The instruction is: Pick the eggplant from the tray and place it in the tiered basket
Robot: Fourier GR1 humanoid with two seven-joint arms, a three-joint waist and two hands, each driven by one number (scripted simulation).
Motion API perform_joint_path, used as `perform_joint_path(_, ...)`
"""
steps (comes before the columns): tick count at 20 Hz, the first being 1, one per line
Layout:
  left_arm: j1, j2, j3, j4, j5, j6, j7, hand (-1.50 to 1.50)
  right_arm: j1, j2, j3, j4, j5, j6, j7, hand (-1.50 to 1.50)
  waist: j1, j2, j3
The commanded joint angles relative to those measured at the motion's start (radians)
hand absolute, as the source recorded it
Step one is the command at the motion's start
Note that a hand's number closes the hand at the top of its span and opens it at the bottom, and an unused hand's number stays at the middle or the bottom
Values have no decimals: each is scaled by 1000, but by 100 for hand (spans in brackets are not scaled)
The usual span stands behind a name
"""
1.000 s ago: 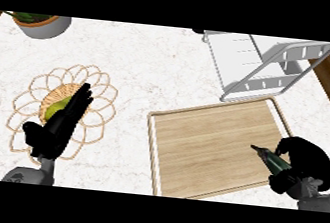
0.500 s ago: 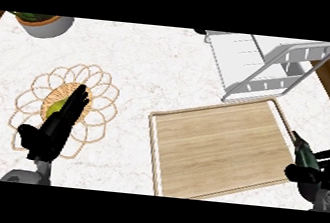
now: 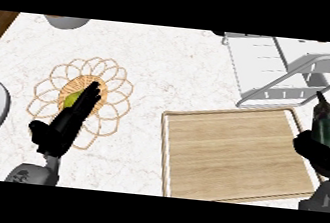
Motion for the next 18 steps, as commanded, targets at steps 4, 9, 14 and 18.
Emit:
perform_joint_path(4,-45,-20,-12,46,-24,0,-12,0,-375,47,-69,27,143,221,233,150,30,10,1)
perform_joint_path(9,-45,-23,-18,28,-19,-9,6,0,-640,15,-283,229,132,221,144,150,44,12,3)
perform_joint_path(14,-66,-35,-10,78,-9,-31,-25,0,-822,-33,-441,462,107,160,90,150,45,17,4)
perform_joint_path(18,-39,-20,-19,18,-24,-24,6,0,-893,-116,-546,703,74,37,9,150,58,18,5)
